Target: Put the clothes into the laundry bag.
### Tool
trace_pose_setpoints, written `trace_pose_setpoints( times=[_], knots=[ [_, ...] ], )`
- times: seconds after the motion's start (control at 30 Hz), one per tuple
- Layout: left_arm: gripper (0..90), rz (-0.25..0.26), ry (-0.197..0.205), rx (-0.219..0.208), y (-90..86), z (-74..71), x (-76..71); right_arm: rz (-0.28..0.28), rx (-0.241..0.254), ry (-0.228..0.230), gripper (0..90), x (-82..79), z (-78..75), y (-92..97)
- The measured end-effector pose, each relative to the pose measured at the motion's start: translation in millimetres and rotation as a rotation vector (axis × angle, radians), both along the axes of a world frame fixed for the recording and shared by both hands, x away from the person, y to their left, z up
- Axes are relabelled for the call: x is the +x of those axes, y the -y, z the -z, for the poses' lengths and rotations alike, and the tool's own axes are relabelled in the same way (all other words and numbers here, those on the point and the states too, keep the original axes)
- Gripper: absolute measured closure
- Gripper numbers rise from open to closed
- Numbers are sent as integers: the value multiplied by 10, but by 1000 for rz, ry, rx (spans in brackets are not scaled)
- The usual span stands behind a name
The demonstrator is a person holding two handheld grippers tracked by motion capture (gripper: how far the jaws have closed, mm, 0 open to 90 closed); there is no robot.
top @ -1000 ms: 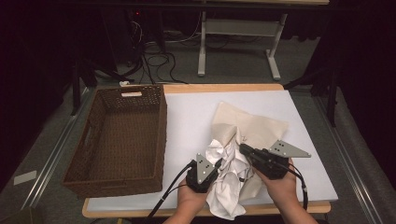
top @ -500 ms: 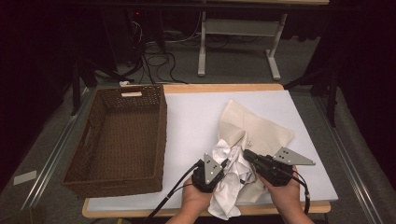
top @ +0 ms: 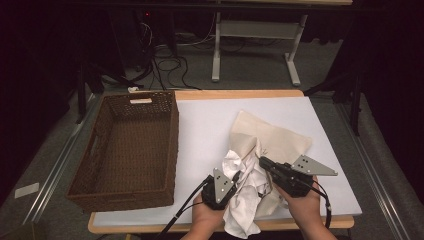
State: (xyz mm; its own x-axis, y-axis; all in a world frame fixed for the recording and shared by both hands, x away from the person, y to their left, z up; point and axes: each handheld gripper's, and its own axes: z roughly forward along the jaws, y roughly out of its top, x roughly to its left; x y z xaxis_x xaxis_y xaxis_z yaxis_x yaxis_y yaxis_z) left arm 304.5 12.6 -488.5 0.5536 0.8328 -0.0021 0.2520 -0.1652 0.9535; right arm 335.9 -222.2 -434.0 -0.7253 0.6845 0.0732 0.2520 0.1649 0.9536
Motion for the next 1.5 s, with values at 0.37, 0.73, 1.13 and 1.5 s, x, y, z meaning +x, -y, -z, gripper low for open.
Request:
trace_pose_setpoints(
  times=[0.37, 0.73, 1.13, 1.5],
  knots=[
    [799, 24, 20, -10, -104, -89, -53, -5, -2, -5, 869, -4, 19, -9],
    [876, 151, -51, 91, 286, 64, 139, -5, 25, -7, 870, 16, -12, -4],
    [845, 77, -24, 55, 380, 8, 501, -13, 53, 1, 870, -23, -53, 34],
    [414, 45, 22, -39, 34, 44, 99, -17, 41, -12, 867, -49, -1, 52]
  ],
)
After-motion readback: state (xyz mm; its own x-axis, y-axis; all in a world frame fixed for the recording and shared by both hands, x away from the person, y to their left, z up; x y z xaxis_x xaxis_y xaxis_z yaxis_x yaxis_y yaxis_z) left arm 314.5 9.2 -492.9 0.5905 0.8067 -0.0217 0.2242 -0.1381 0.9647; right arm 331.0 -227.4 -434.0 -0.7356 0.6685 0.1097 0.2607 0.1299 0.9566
